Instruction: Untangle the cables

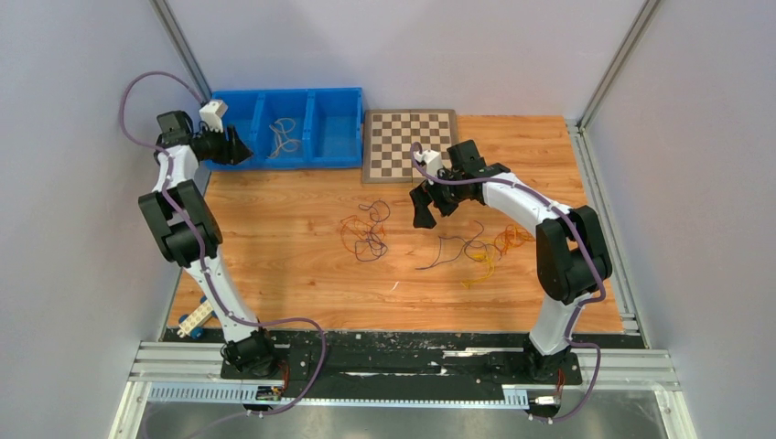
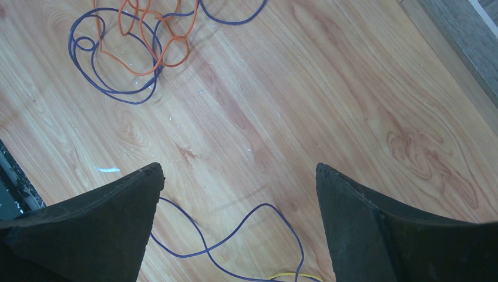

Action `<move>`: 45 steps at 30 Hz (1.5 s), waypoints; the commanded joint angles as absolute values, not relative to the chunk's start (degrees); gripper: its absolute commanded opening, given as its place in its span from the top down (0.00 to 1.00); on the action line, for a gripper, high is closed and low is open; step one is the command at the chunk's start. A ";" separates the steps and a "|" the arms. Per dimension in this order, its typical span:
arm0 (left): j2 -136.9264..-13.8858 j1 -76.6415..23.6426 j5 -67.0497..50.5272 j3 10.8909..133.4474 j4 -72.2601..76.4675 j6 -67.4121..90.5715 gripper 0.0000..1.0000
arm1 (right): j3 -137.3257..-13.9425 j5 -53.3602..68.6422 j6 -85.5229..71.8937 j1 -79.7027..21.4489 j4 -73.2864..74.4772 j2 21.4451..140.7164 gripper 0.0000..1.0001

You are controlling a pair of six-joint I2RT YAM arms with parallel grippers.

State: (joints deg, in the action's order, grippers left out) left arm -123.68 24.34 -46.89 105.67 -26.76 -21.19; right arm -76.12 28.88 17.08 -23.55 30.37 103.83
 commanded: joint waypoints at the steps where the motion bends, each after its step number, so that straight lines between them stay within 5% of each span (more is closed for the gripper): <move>1: -119.24 26.42 -46.43 97.46 -19.22 -1.57 0.42 | -75.92 28.56 18.03 -23.81 29.90 101.48 0.00; 18: -117.03 26.98 -40.62 75.24 14.20 39.61 0.45 | -75.98 28.48 18.08 -23.74 30.02 101.98 0.00; 28: -118.27 26.97 -42.77 71.25 29.75 48.21 0.54 | -76.52 28.87 18.10 -23.89 30.06 103.20 0.00; 37: -120.31 26.85 -40.09 73.07 28.49 49.20 0.58 | -78.37 28.92 18.00 -24.55 30.21 104.98 0.00; 45: -120.86 26.87 -40.31 71.66 30.07 50.86 0.44 | -78.24 27.79 18.87 -25.56 30.24 105.01 0.00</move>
